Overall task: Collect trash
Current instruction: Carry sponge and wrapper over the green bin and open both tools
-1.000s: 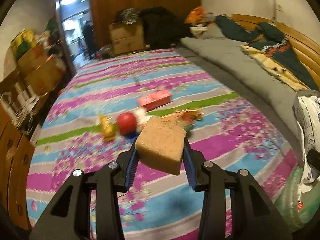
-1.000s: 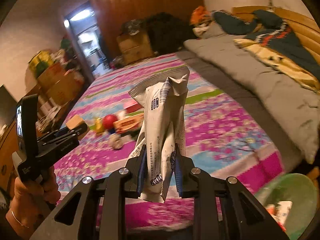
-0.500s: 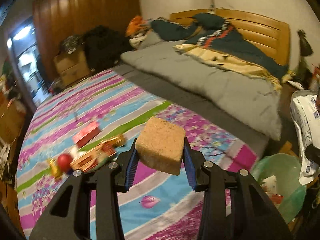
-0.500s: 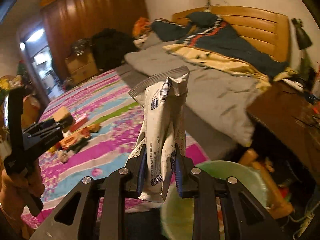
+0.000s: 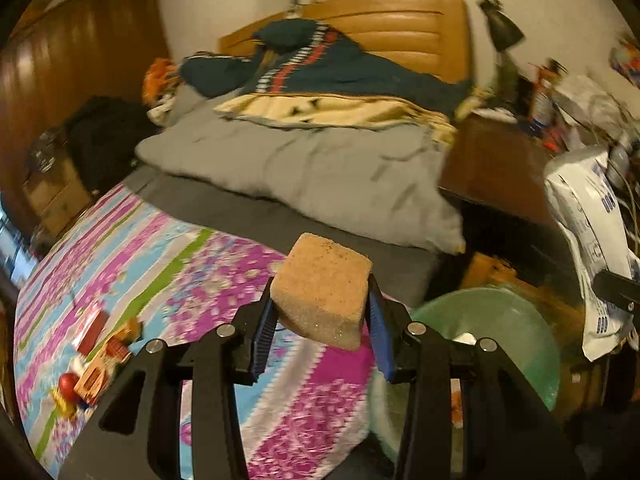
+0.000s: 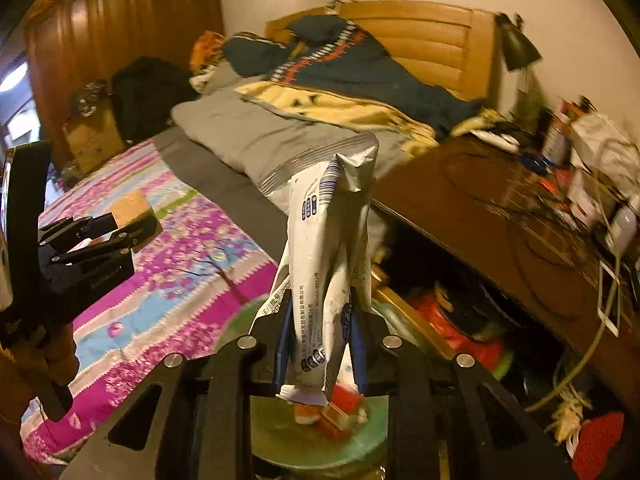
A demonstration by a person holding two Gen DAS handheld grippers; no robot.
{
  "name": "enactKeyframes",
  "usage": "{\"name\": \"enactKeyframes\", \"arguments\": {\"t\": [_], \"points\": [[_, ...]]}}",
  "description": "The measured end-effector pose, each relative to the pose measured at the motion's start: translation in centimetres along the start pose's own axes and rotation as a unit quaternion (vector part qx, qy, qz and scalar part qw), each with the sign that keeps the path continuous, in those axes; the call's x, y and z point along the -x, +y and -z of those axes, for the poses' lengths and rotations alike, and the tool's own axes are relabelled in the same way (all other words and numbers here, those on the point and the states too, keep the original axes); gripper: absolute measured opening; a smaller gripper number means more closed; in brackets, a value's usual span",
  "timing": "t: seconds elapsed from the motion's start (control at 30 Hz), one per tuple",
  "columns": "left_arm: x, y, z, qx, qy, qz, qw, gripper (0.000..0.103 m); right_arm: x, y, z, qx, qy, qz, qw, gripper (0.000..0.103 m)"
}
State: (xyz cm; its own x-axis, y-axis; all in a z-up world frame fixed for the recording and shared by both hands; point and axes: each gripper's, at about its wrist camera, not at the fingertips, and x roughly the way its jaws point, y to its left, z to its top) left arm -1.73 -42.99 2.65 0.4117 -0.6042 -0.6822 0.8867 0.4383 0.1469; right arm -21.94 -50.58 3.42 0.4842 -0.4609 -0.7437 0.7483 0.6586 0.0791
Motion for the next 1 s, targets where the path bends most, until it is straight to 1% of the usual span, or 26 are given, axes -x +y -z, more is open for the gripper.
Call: {"name": "enactKeyframes", "arguments": {"t": [0.23, 0.4, 0.47, 0.6, 0.73, 0.83, 1.0], "points": [[-1.2, -4.2, 0.3, -0.041, 0.020, 0.054, 0.9975, 0.040, 0.4, -3.2, 2.5, -0.027, 0.028, 0.028, 0.999, 0.026], [-2.5, -5.8, 1.4, -0.049, 0.047, 0.092, 0.9934, 0.040, 0.0, -4.0, 3.7, -0.051, 0.052, 0.033, 0.997, 0.026], [-3.1, -6.3, 2.2, -0.051, 0.064, 0.105, 0.9911, 0.040, -0.2, -4.3, 4.4, -0.060, 0.063, 0.032, 0.996, 0.026], [-3.5, -6.7, 3.5, -0.059, 0.079, 0.115, 0.9884, 0.040, -0.7, -4.4, 5.9, -0.068, 0.081, 0.030, 0.994, 0.026], [-4.2, -6.3, 4.4, -0.053, 0.098, 0.125, 0.9858, 0.040, -1.9, -4.2, 7.1, -0.082, 0.106, 0.023, 0.991, 0.026], [-4.4, -6.4, 4.8, -0.055, 0.102, 0.123, 0.9856, 0.040, -2.5, -3.8, 7.9, -0.083, 0.116, 0.017, 0.990, 0.026], [-4.4, -6.8, 5.0, -0.056, 0.104, 0.123, 0.9853, 0.040, -3.1, -3.4, 8.3, -0.086, 0.123, 0.011, 0.989, 0.026]]}}
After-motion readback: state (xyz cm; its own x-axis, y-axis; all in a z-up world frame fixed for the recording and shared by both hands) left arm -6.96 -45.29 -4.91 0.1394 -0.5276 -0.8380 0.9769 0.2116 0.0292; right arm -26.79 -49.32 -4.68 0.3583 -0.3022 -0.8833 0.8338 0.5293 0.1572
